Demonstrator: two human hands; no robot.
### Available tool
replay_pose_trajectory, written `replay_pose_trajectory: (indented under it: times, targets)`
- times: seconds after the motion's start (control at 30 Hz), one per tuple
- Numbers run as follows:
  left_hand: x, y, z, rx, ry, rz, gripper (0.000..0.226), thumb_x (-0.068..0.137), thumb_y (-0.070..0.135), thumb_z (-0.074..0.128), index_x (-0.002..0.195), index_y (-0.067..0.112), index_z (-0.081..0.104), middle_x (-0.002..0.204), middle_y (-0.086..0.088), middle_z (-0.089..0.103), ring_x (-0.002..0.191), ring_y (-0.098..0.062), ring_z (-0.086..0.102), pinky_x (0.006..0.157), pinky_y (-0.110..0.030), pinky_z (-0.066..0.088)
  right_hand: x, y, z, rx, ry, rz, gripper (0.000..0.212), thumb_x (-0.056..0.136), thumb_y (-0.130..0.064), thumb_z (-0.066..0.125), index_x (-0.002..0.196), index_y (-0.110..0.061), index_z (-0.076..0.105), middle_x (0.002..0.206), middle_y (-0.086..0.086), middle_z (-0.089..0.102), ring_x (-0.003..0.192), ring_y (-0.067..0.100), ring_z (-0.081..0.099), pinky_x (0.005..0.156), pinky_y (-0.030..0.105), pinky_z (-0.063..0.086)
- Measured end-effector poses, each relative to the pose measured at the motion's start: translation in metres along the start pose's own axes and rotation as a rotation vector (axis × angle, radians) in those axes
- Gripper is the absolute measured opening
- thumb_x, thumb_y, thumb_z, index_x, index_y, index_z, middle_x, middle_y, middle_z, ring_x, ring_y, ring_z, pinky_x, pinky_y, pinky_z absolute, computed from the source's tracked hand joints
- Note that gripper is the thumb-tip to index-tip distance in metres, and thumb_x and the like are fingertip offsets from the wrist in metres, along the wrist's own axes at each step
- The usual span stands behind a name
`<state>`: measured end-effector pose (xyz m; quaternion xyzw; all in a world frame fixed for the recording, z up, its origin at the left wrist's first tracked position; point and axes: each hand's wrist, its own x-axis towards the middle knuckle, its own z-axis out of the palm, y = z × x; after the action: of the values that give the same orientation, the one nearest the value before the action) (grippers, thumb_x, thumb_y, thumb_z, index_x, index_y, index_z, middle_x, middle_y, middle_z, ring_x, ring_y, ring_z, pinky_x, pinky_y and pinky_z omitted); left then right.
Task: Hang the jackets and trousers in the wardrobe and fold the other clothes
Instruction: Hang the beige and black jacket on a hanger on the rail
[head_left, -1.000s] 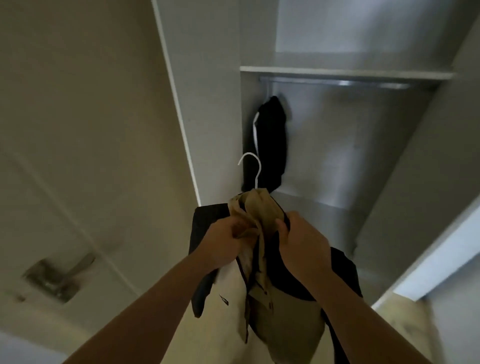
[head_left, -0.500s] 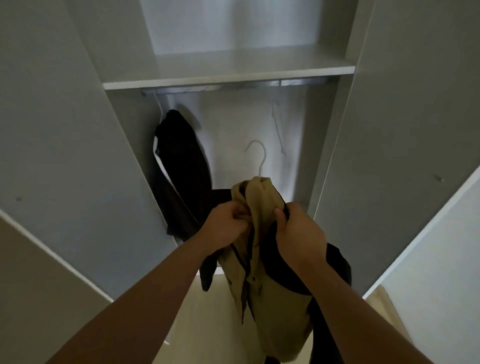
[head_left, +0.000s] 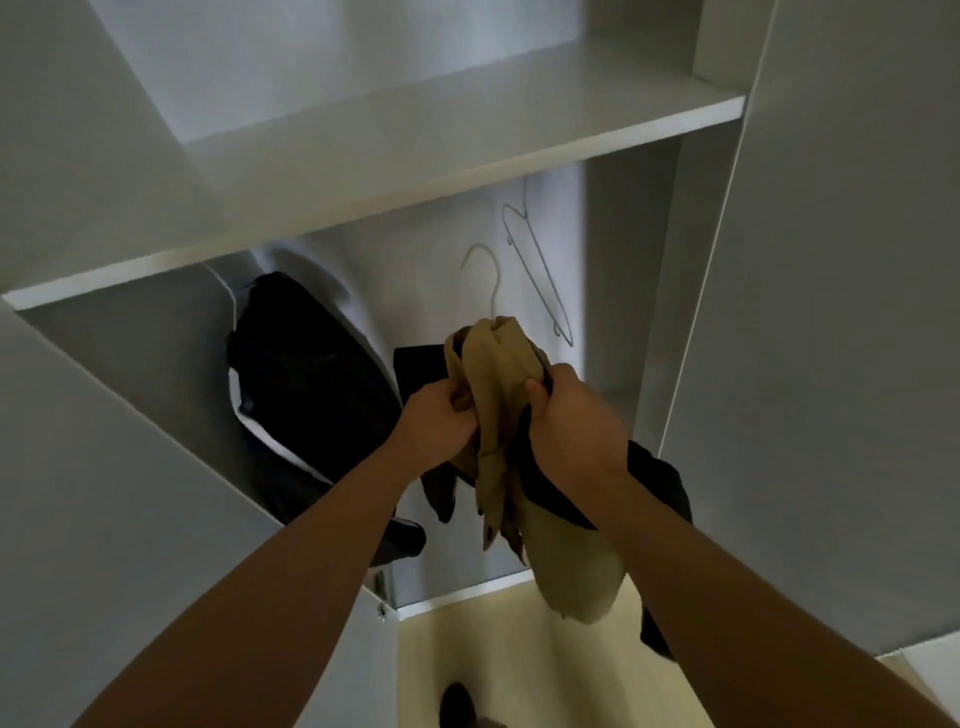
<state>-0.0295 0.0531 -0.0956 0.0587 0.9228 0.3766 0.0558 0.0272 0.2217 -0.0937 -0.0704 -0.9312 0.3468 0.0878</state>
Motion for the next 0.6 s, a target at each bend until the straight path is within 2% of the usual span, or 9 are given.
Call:
replay_pose_trajectory:
  times: [0.07,0.1,0.17,0.23,0.3,0.33,0.4,0.5,0.6]
  targets:
    - [0.034,-0.010,-0.005,0.044,-0.028,0.043,0.011,0.095,0.018,0.061,0.101,0.024,0.067,0.085,0.017,0.063,0.083,-0.006,0.060,0.069,-0.015,0.045,0.023,-0.007,0.015,0.010,-0.036,0.039,0.038,0.107,-0.041,0.038,0.130,-0.013,0.050,0.113,0.006,0.064,0.102,0.026,0.065,0.090,0.038,0.050]
    - [0.049,-0.014,-0.008,0.074,-0.050,0.065,0.006,0.095,0.022,0.060,0.091,0.026,0.062,0.082,0.018,0.060,0.079,-0.005,0.058,0.065,-0.014,0.041,0.035,-0.010,0.022,0.003,-0.016,0.051,0.038,0.107,-0.040,0.038,0.129,-0.012,0.050,0.112,0.006,0.063,0.100,0.025,0.065,0.088,0.036,0.050]
    - [0.077,-0.024,-0.014,0.094,-0.097,0.087,0.014,0.095,0.032,0.059,0.082,0.028,0.058,0.078,0.014,0.061,0.074,-0.003,0.059,0.063,-0.016,0.038,0.053,-0.018,0.034,-0.015,0.074,0.083,0.033,0.107,-0.038,0.039,0.123,-0.011,0.051,0.102,0.005,0.063,0.091,0.024,0.065,0.079,0.034,0.049]
    - [0.100,-0.028,-0.024,0.064,-0.135,0.110,0.007,0.090,0.041,0.063,0.085,0.039,0.058,0.078,0.019,0.065,0.076,0.006,0.061,0.061,-0.012,0.037,0.070,-0.027,0.045,-0.004,0.159,0.120,0.028,0.107,-0.036,0.040,0.115,-0.012,0.053,0.092,0.001,0.059,0.081,0.022,0.064,0.069,0.032,0.047]
    - [0.121,-0.029,-0.034,0.055,-0.164,0.155,0.012,0.082,0.049,0.066,0.089,0.045,0.057,0.082,0.038,0.061,0.078,0.022,0.055,0.060,-0.008,0.037,0.087,-0.033,0.054,0.001,0.242,0.149,0.024,0.106,-0.035,0.041,0.111,-0.014,0.053,0.088,-0.002,0.057,0.073,0.019,0.060,0.063,0.031,0.042]
    - [0.131,-0.030,-0.037,0.053,-0.180,0.169,0.018,0.076,0.054,0.066,0.090,0.047,0.057,0.082,0.040,0.060,0.078,0.022,0.055,0.061,-0.009,0.037,0.095,-0.035,0.058,-0.006,0.264,0.166,0.023,0.106,-0.034,0.042,0.111,-0.014,0.053,0.087,-0.004,0.055,0.071,0.017,0.058,0.061,0.030,0.040]
    - [0.151,-0.033,-0.040,0.040,-0.188,0.190,0.033,0.062,0.062,0.062,0.093,0.052,0.058,0.085,0.034,0.062,0.081,0.013,0.059,0.066,-0.014,0.042,0.111,-0.039,0.064,-0.023,0.280,0.197,0.019,0.106,-0.032,0.044,0.112,-0.016,0.053,0.084,-0.008,0.051,0.072,0.016,0.058,0.057,0.026,0.037]
    - [0.177,-0.039,-0.037,0.005,-0.160,0.268,0.032,0.063,0.060,0.061,0.094,0.064,0.056,0.090,0.035,0.064,0.084,0.010,0.061,0.069,-0.019,0.046,0.138,-0.037,0.079,-0.045,0.315,0.187,0.019,0.105,-0.029,0.044,0.120,-0.019,0.050,0.094,-0.004,0.058,0.074,0.016,0.059,0.051,0.024,0.034]
    - [0.211,-0.051,-0.022,-0.066,-0.060,0.374,0.017,0.074,0.043,0.068,0.090,0.047,0.063,0.087,0.023,0.068,0.082,0.007,0.063,0.070,-0.025,0.050,0.166,-0.034,0.101,-0.071,0.383,0.121,0.021,0.105,-0.027,0.044,0.124,-0.019,0.047,0.089,-0.006,0.054,0.063,0.011,0.046,0.046,0.023,0.023]
